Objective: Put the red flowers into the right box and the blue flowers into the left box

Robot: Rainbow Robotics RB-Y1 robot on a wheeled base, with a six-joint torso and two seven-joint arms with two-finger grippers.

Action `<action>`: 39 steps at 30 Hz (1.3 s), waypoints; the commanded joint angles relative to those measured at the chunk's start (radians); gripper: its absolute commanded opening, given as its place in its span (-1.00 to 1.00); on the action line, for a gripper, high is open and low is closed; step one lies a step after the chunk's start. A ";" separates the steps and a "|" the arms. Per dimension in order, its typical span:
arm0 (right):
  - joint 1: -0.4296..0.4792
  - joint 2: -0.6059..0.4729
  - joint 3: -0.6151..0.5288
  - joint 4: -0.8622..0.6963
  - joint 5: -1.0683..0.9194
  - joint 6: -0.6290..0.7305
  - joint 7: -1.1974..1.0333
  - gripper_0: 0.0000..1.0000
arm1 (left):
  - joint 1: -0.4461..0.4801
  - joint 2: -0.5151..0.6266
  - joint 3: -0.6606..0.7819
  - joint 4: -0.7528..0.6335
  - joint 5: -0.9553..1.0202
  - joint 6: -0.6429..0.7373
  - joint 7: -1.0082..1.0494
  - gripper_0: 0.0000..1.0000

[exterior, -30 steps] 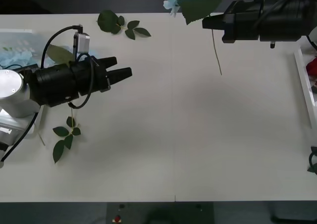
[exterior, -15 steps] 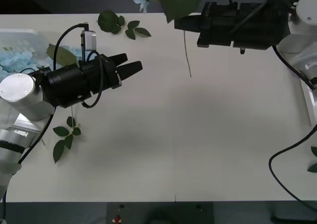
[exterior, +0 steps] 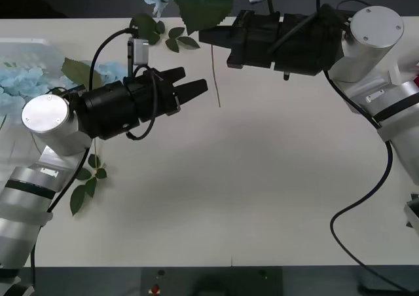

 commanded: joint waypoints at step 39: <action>-0.019 0.008 0.019 -0.032 -0.019 -0.039 -0.041 -0.59 | -0.058 0.027 -0.090 -0.023 -0.069 -0.081 0.010 -1.00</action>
